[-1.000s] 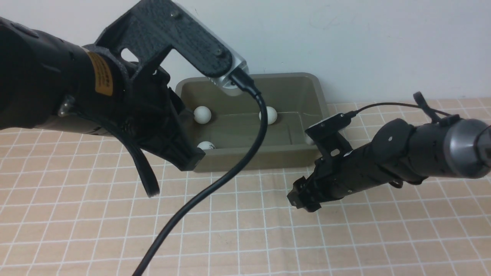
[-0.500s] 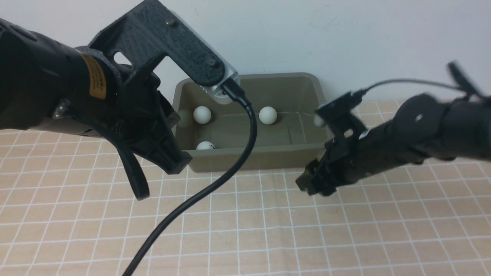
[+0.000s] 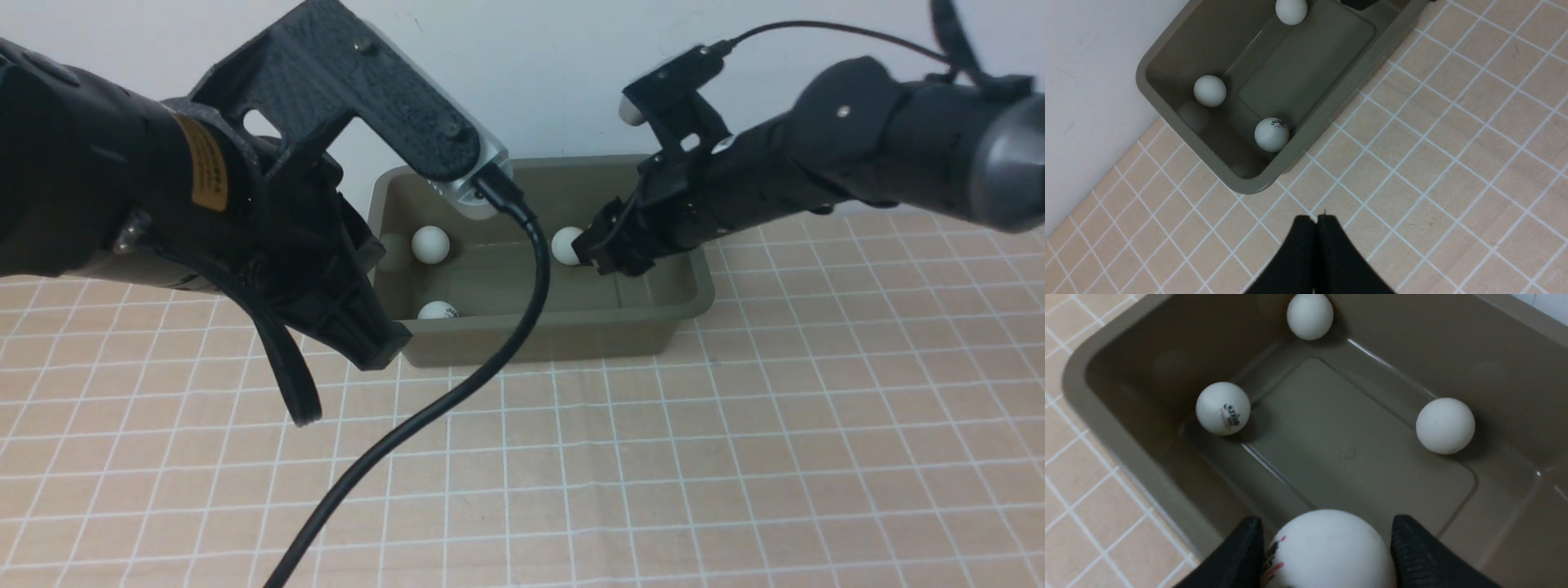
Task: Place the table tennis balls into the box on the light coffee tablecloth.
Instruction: 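Release the ping pong ball into the bin and lift the gripper away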
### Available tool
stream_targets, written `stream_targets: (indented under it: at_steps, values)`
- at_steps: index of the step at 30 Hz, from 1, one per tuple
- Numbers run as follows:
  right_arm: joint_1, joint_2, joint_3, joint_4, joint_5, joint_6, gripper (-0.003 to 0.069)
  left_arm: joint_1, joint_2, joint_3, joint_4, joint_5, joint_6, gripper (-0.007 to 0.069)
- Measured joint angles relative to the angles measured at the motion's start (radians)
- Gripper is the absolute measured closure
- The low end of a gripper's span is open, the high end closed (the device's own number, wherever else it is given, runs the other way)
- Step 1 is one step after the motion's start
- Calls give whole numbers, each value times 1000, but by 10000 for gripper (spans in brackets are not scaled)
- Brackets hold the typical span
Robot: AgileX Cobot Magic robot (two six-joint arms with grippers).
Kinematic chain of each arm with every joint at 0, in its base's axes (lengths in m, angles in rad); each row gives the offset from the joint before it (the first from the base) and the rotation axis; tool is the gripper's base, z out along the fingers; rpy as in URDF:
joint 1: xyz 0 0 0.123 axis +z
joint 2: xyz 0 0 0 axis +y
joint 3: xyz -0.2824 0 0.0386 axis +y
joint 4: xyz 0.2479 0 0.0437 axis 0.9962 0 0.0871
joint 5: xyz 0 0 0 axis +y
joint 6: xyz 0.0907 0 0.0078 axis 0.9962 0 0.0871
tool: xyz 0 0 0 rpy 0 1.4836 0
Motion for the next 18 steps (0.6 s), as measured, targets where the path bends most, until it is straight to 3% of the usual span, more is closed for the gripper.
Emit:
stream_targets:
  at_steps: [4, 9, 11, 14, 18]
  values:
    - [-6, 62, -49, -6, -15, 2, 295, 0, 0, 0, -1, 0, -21, 693]
    - [-25, 85, -69, -33, -70, 43, 153, 0, 0, 0, -1, 0, -32, 693]
    - [-43, 64, -93, -47, -44, 47, 129, 0, 0, 0, -1, 0, -32, 693]
    - [-80, 1, -133, -59, 44, 72, 137, 0, 0, 0, -1, 0, -32, 693]
    - [-166, -150, -191, -91, 219, 154, 210, 0, 0, 0, -1, 0, -32, 693]
